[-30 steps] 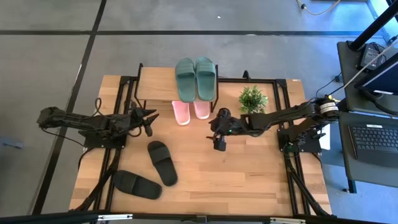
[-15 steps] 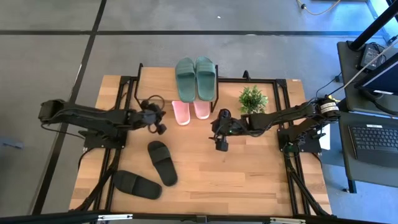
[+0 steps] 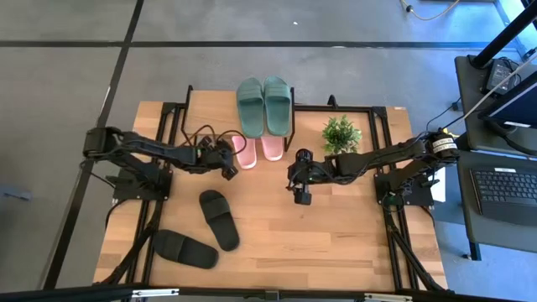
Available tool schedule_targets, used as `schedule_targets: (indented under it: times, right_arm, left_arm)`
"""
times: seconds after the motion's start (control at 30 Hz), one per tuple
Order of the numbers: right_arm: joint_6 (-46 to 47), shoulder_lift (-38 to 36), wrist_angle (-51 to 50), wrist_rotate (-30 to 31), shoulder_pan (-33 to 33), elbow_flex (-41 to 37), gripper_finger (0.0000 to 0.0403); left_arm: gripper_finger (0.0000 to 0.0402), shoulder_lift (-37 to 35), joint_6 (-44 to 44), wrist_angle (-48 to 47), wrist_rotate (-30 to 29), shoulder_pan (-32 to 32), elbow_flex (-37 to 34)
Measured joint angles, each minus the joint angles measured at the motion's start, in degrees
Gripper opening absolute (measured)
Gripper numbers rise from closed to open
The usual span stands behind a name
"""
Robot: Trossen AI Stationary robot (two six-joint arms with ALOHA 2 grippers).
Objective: Pick and place slides into the shelf
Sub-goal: Put the pink slide under the shelf
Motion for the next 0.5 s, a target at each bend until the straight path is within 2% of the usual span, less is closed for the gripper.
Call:
schedule_targets:
  times: [0.2,0.5]
  right_arm:
    - [-0.2,0.0,-0.1,0.0,0.0,0.0,0.0331]
    - [-0.2,0.0,-0.1,0.0,0.0,0.0,0.0331]
  left_arm:
    - [0.0000,5.9,-0.1,5.5,-1.1,0.0,0.0]
    - [0.0000,10.3,0.2,12.3,-3.4,3.1,0.1]
